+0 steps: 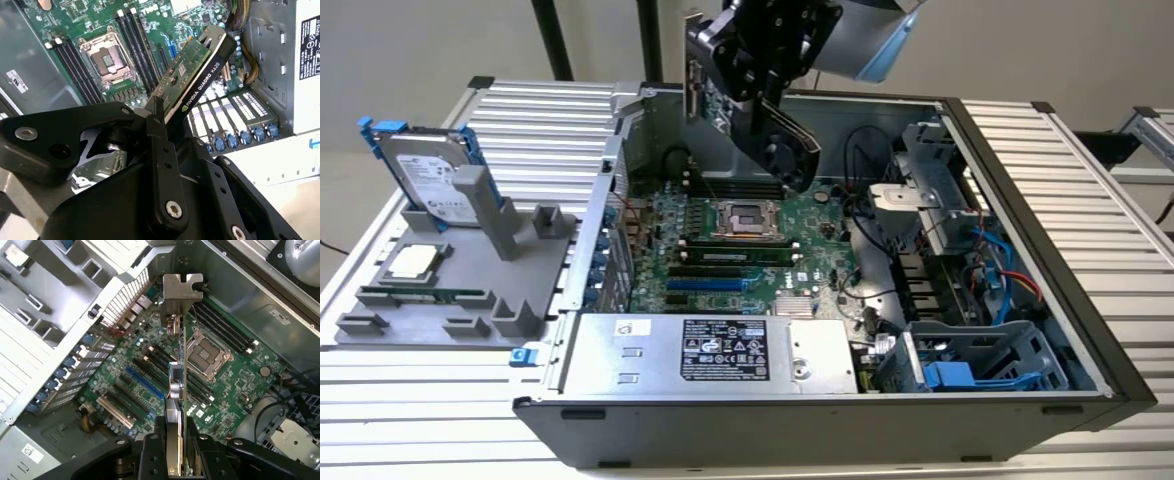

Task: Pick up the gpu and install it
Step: 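Insert the gpu into the slot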

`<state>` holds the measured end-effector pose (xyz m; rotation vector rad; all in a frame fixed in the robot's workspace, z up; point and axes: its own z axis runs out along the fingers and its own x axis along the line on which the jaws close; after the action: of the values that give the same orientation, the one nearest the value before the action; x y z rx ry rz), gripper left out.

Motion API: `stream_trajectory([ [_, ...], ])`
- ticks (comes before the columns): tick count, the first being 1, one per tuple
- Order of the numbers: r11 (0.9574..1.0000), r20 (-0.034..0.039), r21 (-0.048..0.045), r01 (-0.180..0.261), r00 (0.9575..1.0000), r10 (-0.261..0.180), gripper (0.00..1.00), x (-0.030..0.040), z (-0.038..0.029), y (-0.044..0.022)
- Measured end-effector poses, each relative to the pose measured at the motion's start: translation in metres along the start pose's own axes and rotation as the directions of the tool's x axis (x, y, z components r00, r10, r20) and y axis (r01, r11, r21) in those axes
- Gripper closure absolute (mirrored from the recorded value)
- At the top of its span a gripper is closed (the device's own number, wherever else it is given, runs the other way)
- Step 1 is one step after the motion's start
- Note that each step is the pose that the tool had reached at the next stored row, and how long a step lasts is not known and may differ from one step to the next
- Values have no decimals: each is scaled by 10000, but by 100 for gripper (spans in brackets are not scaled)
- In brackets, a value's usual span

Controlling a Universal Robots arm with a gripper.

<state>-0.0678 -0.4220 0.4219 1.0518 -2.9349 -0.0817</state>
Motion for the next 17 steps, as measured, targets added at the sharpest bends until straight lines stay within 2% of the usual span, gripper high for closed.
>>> stream_trajectory([
  [5,9981,-36,2,614,9981,-614,100,0,0,0],
  [9,9939,-63,1,1099,9939,-1099,100,0,0,0],
  [13,9873,-92,-1,1589,9873,-1589,100,0,0,0],
  [17,9786,-119,-4,2057,9785,-2057,100,0,-1,0],
])
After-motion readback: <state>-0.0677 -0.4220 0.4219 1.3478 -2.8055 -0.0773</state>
